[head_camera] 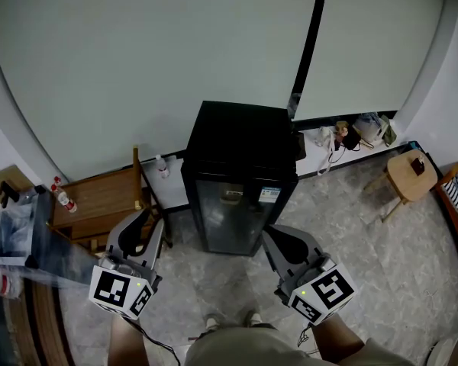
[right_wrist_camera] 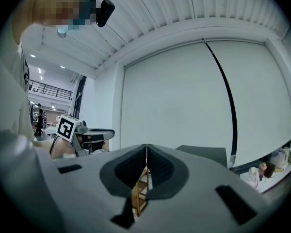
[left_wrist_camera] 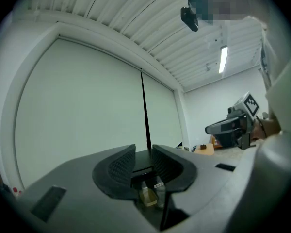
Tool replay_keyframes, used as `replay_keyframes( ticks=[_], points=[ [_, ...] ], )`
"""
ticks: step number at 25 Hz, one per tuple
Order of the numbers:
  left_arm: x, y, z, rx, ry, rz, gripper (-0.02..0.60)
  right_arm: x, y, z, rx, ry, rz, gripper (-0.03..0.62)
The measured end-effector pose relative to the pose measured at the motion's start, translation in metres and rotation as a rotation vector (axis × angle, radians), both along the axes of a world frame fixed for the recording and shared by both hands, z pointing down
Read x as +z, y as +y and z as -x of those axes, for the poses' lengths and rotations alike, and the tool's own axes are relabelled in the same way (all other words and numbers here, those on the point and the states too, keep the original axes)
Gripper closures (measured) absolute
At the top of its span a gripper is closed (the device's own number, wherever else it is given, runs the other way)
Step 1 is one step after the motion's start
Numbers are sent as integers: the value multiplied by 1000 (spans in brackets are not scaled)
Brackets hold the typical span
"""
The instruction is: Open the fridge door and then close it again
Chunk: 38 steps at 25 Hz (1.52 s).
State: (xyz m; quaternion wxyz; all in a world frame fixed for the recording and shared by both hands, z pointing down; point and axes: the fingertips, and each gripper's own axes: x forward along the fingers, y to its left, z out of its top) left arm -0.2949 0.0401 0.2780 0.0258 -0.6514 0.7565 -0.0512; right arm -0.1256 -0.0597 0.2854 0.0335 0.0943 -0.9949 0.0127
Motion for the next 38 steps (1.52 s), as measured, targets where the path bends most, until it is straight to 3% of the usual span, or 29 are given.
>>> replay_keyframes(
  ticks=[5,16,23,26,31,38],
  points=[
    [-9,-14,16,-5,-28,-19,461,-5,-10,13,-13,-5,-19,597],
    [-2,-72,46,105,-66,4,390,2,-31,56,-36,-2,-23,597],
    [31,-107,73,173,-29,12,370,24,-42,86,-45,6,31,597],
    [56,-126,80,184,-50,47,368,33,-48,98,-54,7,64,597],
    [92,-152,87,225,-23,106,359,43,-56,119,-63,19,100,597],
    [128,-182,112,238,19,147,357,66,-65,139,-47,63,71,597]
  ],
)
